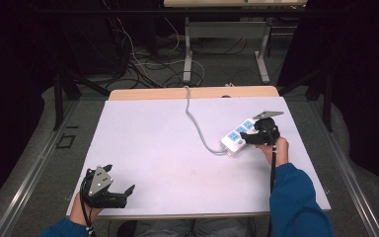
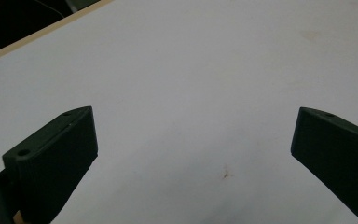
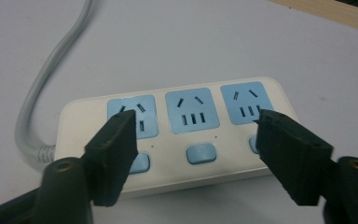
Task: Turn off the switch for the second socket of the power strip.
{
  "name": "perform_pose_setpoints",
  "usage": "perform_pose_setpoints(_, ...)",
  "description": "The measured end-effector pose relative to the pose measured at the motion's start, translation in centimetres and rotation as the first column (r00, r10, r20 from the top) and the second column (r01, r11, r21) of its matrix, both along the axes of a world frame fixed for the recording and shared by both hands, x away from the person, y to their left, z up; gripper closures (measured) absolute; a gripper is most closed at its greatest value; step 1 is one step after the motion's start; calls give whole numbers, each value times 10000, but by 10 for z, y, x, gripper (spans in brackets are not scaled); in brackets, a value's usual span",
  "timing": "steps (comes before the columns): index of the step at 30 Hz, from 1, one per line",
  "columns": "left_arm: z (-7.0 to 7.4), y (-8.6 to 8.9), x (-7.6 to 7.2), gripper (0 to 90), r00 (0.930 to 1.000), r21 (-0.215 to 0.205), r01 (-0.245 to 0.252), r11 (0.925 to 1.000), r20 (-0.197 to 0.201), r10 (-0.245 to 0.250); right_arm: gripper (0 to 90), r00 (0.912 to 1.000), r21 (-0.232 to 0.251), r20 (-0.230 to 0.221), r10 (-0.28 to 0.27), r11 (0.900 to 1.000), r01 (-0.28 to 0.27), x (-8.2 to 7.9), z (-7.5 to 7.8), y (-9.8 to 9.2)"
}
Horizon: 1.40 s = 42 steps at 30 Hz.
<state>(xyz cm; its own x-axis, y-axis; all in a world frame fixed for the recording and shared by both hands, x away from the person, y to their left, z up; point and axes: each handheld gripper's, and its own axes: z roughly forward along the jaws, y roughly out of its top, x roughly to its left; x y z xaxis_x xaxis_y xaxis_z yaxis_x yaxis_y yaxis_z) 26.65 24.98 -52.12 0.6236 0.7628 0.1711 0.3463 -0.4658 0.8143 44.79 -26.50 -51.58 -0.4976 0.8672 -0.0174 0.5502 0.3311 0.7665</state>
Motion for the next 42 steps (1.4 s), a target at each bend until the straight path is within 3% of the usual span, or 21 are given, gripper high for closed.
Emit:
perform_pose_setpoints(4,0,1,0,5,9999,190,13,9998,103,-15,135,9997,235,-4,249,9994,-249,-3,2,-2)
perform_pose_setpoints(6,0,1,0,5,10000,160,-1,9999,47,1,25,9993,412,-73,366,9985,-363,-5,4,-2)
perform_pose_setpoints(9,0,1,-1,5,10000,-4,27,10000,61,-27,0,9989,482,-131,444,9979,-437,-7,5,-2)
perform_pose_setpoints(25,0,1,-1,5,10000,-16,12,10000,69,-12,0,9951,1139,-8,988,9886,-981,-32,18,2)
perform_pose_setpoints(42,1,2,-2,5,10000,20,14,10000,51,-14,0,9824,565,333,1838,9810,-1855,-74,25,21)
